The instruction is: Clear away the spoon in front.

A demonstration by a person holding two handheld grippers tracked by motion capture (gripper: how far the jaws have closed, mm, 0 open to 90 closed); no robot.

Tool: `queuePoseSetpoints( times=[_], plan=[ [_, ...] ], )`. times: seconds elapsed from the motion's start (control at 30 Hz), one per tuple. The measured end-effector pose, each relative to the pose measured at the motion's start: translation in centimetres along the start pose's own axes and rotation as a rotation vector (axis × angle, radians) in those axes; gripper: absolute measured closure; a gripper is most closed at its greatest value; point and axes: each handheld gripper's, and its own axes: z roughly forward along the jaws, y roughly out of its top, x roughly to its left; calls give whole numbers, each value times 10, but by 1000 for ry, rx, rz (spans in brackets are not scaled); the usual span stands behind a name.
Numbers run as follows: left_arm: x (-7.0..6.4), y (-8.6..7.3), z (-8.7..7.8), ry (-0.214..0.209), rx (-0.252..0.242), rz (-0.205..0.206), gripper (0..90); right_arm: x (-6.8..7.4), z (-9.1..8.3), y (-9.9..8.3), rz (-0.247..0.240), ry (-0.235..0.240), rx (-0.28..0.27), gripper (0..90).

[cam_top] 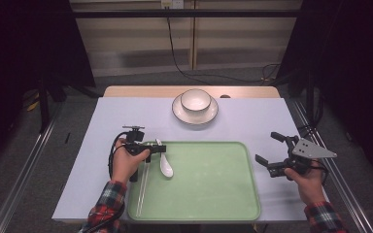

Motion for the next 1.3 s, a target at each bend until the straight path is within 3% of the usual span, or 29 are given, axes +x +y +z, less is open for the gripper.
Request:
queuePoseSetpoints(
  times=[0.23,0.77,0.97,1.17,1.3],
  plan=[
    [0,-3,3,38,35,33,743,0,0,0,-3,-1,2,11],
    [1,-7,3,71,46,5,729,0,0,0,0,2,0,11],
    [0,-7,4,72,45,-27,745,1,0,0,3,3,1,11],
    [-6,-5,6,65,43,-56,849,1,0,0,2,4,0,11],
    [-9,-5,8,71,38,-79,860,1,0,1,8,-1,-2,11]
  ],
)
